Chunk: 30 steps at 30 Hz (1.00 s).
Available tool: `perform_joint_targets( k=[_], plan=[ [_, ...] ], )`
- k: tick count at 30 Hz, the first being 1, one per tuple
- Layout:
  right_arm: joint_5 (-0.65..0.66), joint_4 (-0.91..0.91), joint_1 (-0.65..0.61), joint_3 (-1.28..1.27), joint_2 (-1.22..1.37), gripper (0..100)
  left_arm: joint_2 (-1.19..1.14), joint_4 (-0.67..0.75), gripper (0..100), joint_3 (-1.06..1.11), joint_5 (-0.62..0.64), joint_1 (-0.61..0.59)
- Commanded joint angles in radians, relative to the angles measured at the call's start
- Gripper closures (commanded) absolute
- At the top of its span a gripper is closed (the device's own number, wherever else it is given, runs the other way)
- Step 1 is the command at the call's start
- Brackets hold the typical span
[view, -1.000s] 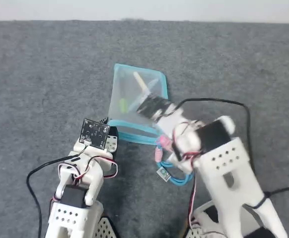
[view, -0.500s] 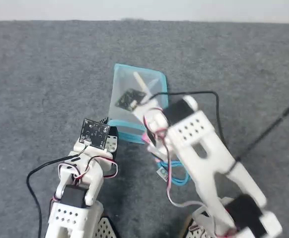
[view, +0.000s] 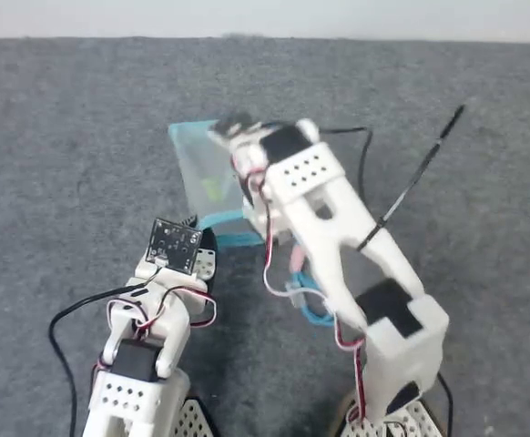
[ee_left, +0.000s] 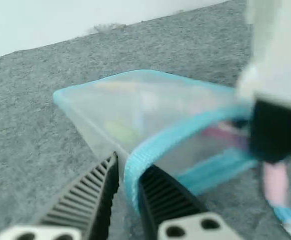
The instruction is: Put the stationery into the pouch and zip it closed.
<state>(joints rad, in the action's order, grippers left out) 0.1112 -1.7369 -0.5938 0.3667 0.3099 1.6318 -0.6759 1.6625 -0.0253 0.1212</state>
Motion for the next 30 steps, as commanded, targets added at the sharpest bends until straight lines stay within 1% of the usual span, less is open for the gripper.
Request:
perform_joint_targets(
  k=[1,3,6,8,10,14,17,20,23,26,28,30],
  plan=[
    [-0.018,-0.059,0.01,0.241,0.028,98.7,0.015,0.038,99,-0.016,0.009,0.069],
    [-0.018,-0.056,0.008,0.267,0.036,95.5,0.015,0.038,99,-0.016,0.008,0.066],
    [-0.015,-0.053,-0.018,0.267,0.036,84.4,0.015,0.038,99,-0.016,0.006,0.063],
    [0.015,-0.053,-0.036,0.267,0.036,77.9,0.015,0.038,99,-0.015,-0.011,0.063],
    [0.041,-0.053,-0.053,0.267,0.036,74.7,0.015,0.038,99,-0.015,-0.017,0.063],
    [0.049,-0.053,-0.054,0.269,0.036,74.5,0.015,0.038,99,-0.015,-0.018,0.063],
    [0.054,-0.058,-0.018,0.267,0.028,74.5,0.017,0.038,99,-0.015,-0.018,0.06],
    [0.091,-0.058,0.041,0.262,-0.025,74.7,0.017,0.041,99,-0.021,-0.014,0.009],
    [0.121,-0.058,0.073,0.233,-0.125,78.9,0.017,0.043,99,-0.022,-0.012,-0.021],
    [0.124,-0.027,0.085,0.083,-0.268,79.7,0.017,0.043,99,-0.031,-0.012,-0.026],
    [0.126,0.053,0.093,-0.081,-0.381,77.9,0.017,0.041,99,-0.038,-0.011,-0.028],
    [0.129,0.176,0.102,-0.279,-0.51,76.6,0.017,0.041,99,-0.039,-0.011,-0.028]
  ],
)
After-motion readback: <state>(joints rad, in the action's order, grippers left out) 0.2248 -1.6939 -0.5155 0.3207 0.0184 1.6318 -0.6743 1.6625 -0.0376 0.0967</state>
